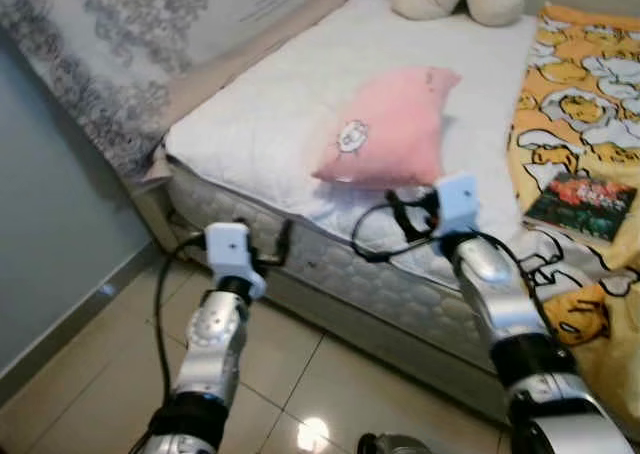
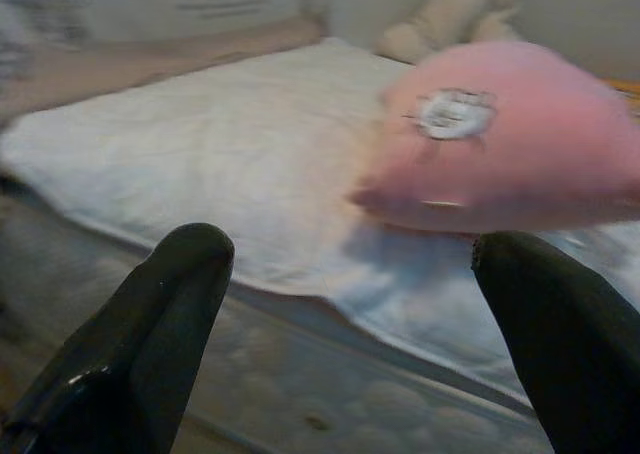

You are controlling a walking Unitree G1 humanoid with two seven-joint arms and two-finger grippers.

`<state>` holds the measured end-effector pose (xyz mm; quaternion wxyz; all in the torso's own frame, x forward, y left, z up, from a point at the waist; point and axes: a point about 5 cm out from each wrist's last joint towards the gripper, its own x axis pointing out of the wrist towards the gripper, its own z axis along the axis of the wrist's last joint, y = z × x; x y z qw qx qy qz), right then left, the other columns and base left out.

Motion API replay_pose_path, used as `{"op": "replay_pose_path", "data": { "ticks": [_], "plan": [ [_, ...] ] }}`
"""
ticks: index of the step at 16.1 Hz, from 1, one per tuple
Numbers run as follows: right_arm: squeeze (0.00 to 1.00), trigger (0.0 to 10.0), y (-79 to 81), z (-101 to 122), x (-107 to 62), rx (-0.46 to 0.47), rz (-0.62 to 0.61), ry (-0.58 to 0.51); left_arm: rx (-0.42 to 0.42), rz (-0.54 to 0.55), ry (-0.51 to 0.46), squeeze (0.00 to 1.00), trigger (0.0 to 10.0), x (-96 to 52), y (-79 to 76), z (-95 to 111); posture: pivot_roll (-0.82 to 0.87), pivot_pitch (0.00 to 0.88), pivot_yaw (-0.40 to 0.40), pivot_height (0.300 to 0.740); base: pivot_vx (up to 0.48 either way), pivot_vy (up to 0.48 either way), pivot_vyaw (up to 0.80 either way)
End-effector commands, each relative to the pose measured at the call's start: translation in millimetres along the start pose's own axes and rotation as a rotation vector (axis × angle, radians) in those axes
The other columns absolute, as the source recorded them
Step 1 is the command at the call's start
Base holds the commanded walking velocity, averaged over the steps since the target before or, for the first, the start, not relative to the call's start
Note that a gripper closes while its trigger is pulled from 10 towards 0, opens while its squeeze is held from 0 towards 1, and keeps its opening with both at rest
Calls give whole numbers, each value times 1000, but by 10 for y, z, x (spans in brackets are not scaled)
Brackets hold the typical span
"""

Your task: Clean up the room

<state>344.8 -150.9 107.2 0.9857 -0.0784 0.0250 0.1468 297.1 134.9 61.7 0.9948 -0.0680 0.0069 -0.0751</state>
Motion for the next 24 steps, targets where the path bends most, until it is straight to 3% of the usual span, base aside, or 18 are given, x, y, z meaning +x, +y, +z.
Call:
{"op": "replay_pose_path", "data": {
  "ticks": [1,4,10,13,16,22,24],
  "plan": [
    [0,10000,30,6,20,-6,22,-5,3,8,-11,0,10000,-3,-2,26,-117,0,15,740,0,0,0],
    [0,10000,59,-7,32,-20,48,-5,-30,20,-21,0,10000,-16,1,39,-103,0,-7,740,0,0,0],
    [0,10000,33,-25,31,-42,60,-4,-43,-28,-13,0,10000,7,-98,29,-120,0,-4,740,0,480,-599],
    [0,10000,-3,-48,10,-55,33,-2,-8,-44,-4,0,10000,39,-144,24,-132,0,4,740,0,160,-788],
    [0,10000,-14,-54,-20,-65,6,-18,-3,-66,0,0,10000,79,-136,47,-149,0,26,740,0,0,0],
    [0,10000,-53,-121,-100,-15,-69,-28,22,-86,-4,0,10000,121,-107,88,-168,0,56,740,0,0,-773],
    [0,10000,-129,-122,-167,120,-164,-83,103,-38,-16,0,10000,126,-27,128,-179,0,74,740,0,0,-759]
  ]
}}
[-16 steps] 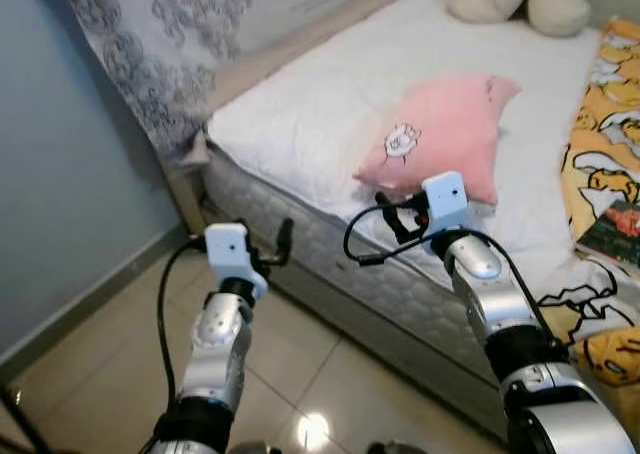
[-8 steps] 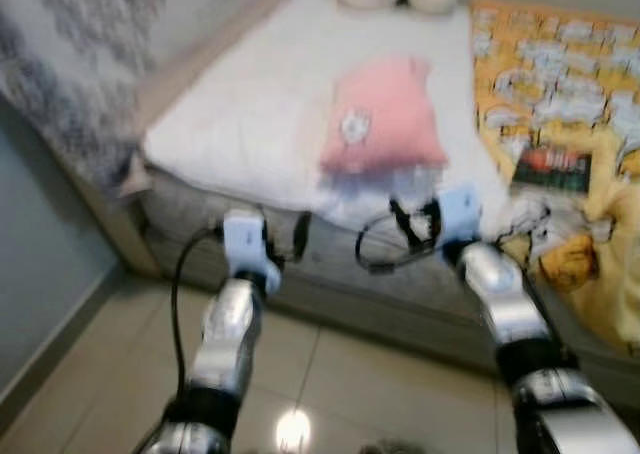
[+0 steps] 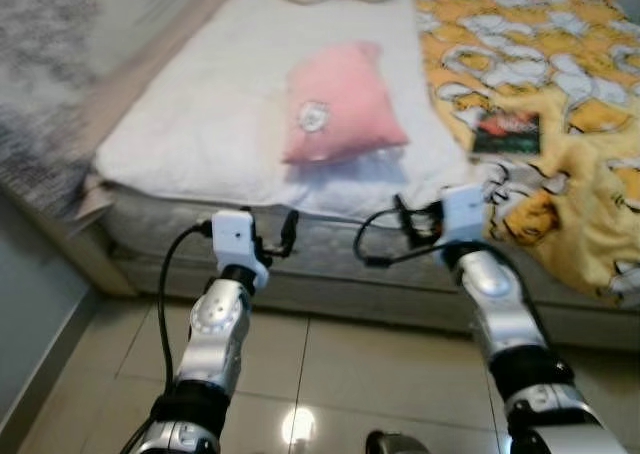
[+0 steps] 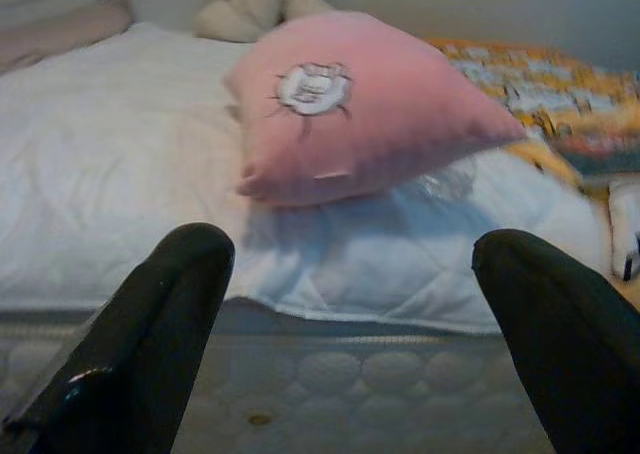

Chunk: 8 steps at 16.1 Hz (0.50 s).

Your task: Clean up the room

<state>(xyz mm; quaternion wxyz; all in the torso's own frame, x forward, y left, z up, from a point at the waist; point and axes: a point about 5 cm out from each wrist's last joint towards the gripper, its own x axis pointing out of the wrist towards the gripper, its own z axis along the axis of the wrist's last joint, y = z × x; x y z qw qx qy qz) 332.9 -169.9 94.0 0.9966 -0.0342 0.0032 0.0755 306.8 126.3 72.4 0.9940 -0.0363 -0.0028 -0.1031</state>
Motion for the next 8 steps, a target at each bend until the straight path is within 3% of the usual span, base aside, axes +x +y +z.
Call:
{"op": "replay_pose_path", "data": {
  "ticks": [1,2,6,8],
  "plan": [
    [0,10000,-28,-12,-68,58,-45,-34,86,38,-13,0,10000,-4,144,65,-184,0,84,740,0,0,-763],
    [0,10000,-40,-58,-127,52,-54,-37,104,38,-20,0,10000,-28,189,93,-184,0,84,740,0,0,-744],
    [0,10000,-55,-143,-197,114,-91,-38,90,77,-50,0,10000,-21,238,174,-180,0,105,740,0,0,0],
    [0,10000,-14,-109,-161,35,-49,-34,50,96,-62,0,10000,-27,208,175,-178,0,102,740,0,0,0]
  ]
}}
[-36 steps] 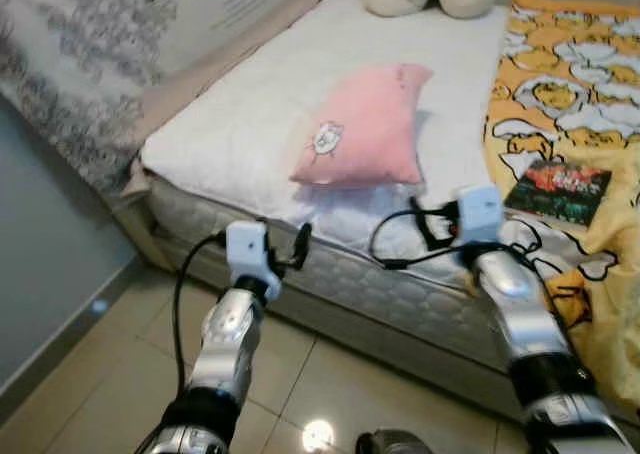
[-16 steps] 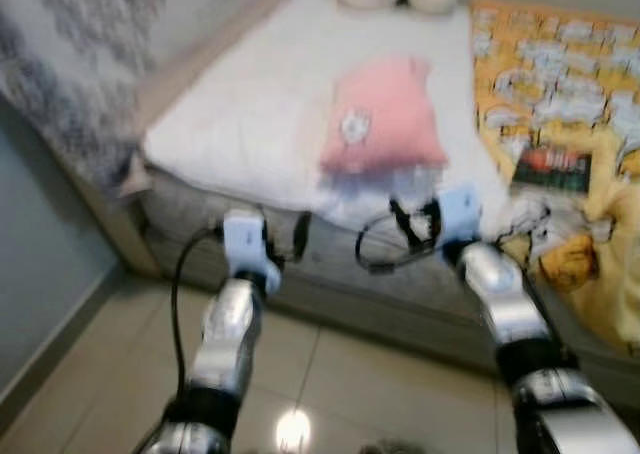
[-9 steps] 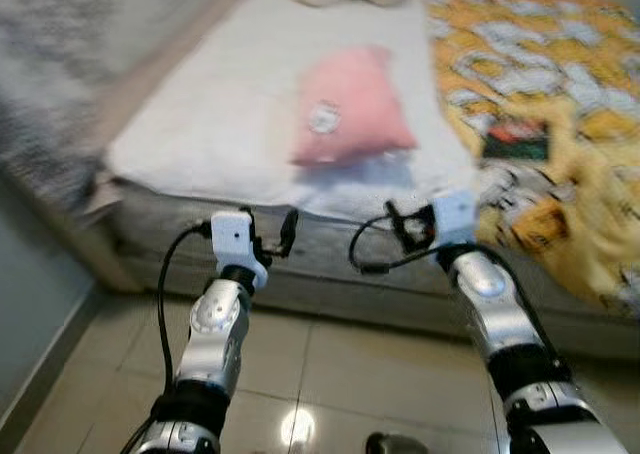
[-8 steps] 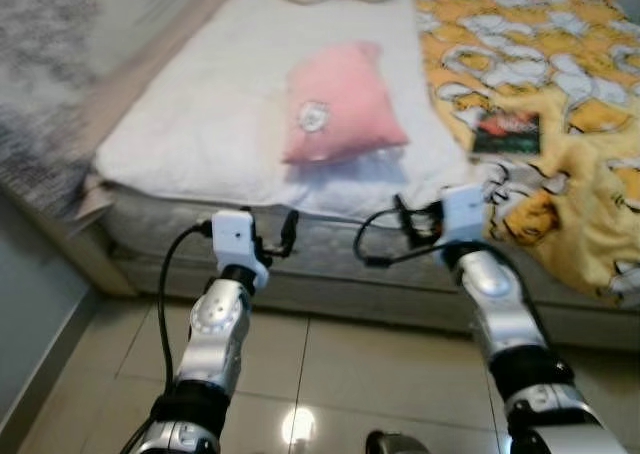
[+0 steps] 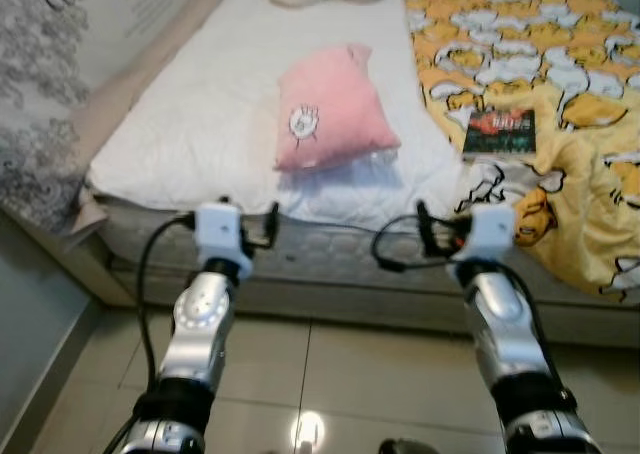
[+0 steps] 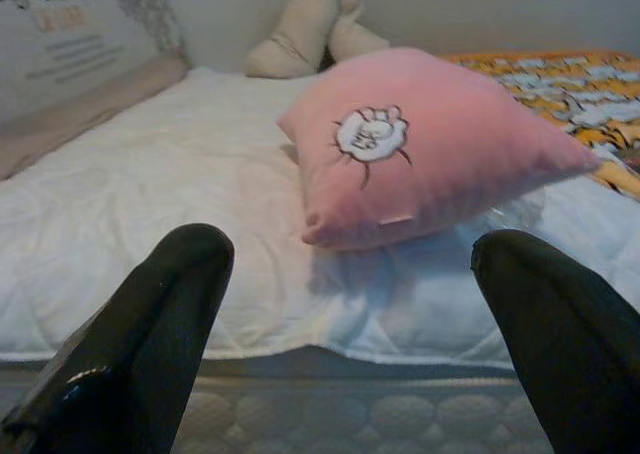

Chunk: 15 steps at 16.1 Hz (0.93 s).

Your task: Clean up the room

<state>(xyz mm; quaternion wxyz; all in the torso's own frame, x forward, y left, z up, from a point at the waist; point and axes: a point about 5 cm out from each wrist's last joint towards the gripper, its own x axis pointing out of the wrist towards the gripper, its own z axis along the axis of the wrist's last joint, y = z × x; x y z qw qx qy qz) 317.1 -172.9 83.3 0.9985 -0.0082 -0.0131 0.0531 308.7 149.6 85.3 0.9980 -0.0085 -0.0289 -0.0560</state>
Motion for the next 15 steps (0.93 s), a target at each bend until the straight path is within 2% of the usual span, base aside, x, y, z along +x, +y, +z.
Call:
{"op": "replay_pose_path", "data": {
  "ticks": [1,10,15],
  "plan": [
    [0,10000,-3,44,30,-28,16,-10,-23,18,-27,0,10000,-18,-17,44,-179,0,99,740,480,0,0],
    [0,10000,-5,243,182,-69,33,-55,-12,25,-24,0,10000,8,-12,71,-174,0,94,740,480,0,0],
    [0,10000,-33,349,250,-106,59,-62,-66,54,-31,0,10000,42,-50,96,-180,0,95,740,480,0,0]
  ]
}}
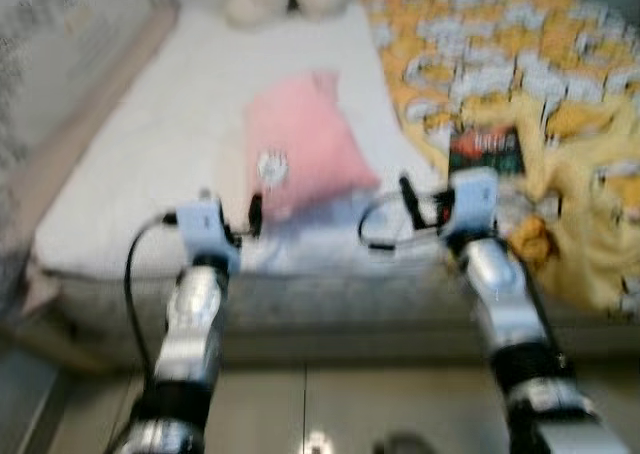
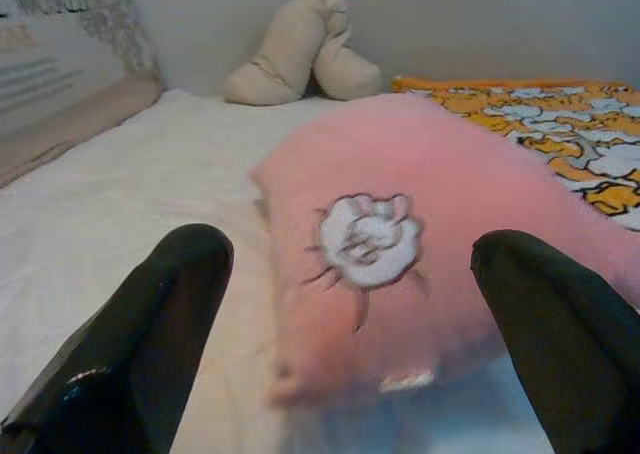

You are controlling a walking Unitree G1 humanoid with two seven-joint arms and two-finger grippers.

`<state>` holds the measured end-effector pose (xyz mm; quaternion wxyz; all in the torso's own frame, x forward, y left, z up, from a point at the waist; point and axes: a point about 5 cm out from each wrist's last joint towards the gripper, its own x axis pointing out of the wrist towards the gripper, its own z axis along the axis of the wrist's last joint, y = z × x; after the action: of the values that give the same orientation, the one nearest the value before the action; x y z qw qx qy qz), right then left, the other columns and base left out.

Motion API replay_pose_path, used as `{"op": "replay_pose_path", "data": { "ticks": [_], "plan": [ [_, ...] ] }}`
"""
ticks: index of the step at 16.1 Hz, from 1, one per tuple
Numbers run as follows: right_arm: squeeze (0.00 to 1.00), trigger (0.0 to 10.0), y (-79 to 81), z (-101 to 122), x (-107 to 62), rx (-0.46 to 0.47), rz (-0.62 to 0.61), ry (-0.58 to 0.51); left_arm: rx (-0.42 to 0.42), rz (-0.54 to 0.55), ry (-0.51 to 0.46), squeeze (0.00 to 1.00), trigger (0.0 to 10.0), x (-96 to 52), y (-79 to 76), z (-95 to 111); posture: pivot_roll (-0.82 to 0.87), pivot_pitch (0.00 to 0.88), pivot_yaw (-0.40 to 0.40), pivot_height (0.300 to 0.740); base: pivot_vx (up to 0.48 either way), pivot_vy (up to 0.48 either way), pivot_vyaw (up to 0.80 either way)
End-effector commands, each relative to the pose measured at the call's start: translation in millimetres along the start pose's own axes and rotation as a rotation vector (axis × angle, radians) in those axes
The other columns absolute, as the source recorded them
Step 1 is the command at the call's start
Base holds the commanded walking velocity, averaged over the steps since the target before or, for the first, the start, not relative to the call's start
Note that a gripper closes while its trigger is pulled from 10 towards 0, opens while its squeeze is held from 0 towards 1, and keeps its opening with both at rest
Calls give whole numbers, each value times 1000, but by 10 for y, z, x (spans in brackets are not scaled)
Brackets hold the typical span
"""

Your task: Clean up the room

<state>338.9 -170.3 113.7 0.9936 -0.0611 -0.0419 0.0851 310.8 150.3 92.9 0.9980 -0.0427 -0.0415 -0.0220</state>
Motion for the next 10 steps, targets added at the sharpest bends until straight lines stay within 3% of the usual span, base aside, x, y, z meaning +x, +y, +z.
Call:
{"op": "replay_pose_path", "data": {
  "ticks": [1,7,10],
  "plan": [
    [0,10000,-43,59,32,0,-7,-11,-2,-19,-2,0,10000,14,-70,18,-180,0,95,740,480,0,0],
    [0,10000,-67,229,131,-9,1,-42,-3,-35,-32,0,10000,67,-87,109,-180,0,92,740,480,0,0],
    [0,10000,-115,288,240,53,-11,-9,15,-51,-52,0,10000,160,-77,208,-175,0,92,740,480,0,0]
  ]
}}
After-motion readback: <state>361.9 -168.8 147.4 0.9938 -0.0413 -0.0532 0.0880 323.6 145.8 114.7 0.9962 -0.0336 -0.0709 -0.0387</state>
